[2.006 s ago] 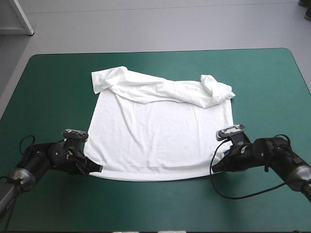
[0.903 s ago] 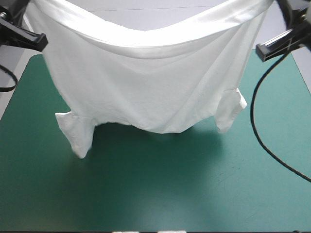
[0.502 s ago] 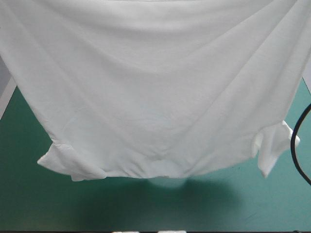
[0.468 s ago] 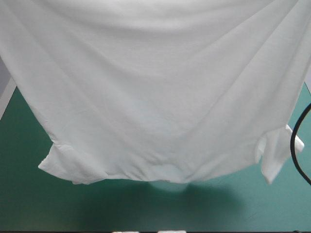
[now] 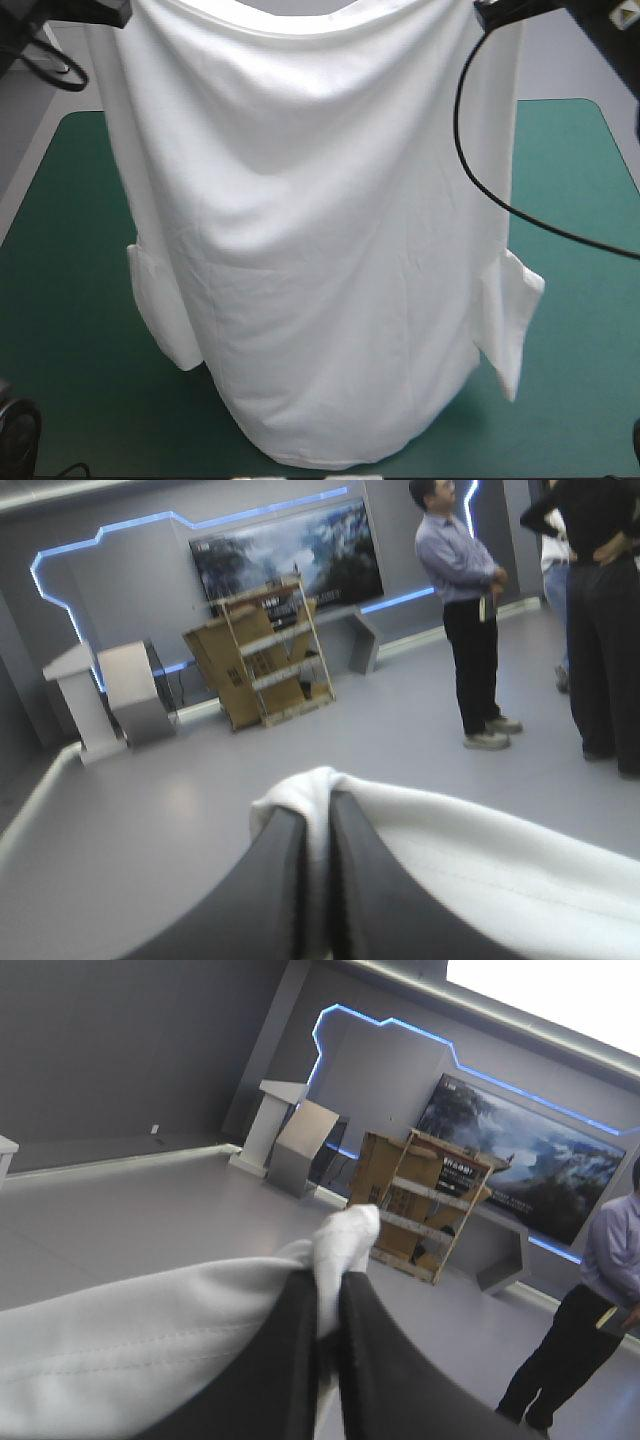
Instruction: Fold the cloth
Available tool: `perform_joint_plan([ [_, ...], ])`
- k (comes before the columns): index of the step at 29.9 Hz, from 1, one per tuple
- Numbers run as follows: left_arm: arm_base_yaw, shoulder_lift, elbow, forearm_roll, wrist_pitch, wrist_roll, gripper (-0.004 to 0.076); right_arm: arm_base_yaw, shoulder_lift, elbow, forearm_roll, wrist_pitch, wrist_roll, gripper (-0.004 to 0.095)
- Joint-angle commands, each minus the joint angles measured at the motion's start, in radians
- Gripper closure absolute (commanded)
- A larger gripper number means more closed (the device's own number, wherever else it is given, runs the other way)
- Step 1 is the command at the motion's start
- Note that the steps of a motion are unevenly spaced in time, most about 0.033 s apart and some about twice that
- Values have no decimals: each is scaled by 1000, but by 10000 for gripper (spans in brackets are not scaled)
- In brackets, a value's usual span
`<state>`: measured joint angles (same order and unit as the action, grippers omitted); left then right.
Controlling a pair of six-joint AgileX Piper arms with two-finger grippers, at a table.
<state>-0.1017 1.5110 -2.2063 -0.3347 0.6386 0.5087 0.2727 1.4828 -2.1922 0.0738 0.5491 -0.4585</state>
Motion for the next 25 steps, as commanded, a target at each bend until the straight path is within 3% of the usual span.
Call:
perform_joint_plan([
  [1,-3,72,-64,-12,-94,-6,705,-44,66,-49,57,-152,-3,926],
  [5,-3,185,-274,-12,-70,-6,705,-74,158,-164,190,-144,-97,926],
  [10,1,263,-459,-10,-40,-8,705,-95,194,-276,222,-140,-114,926],
  [14,39,261,-465,-34,-19,-8,705,-121,194,-304,249,-109,-121,926],
  [18,71,264,-457,-28,86,-61,705,-156,195,-289,298,10,-121,925],
  [25,88,258,-222,-38,292,-92,705,-214,185,-57,316,160,-90,919],
])
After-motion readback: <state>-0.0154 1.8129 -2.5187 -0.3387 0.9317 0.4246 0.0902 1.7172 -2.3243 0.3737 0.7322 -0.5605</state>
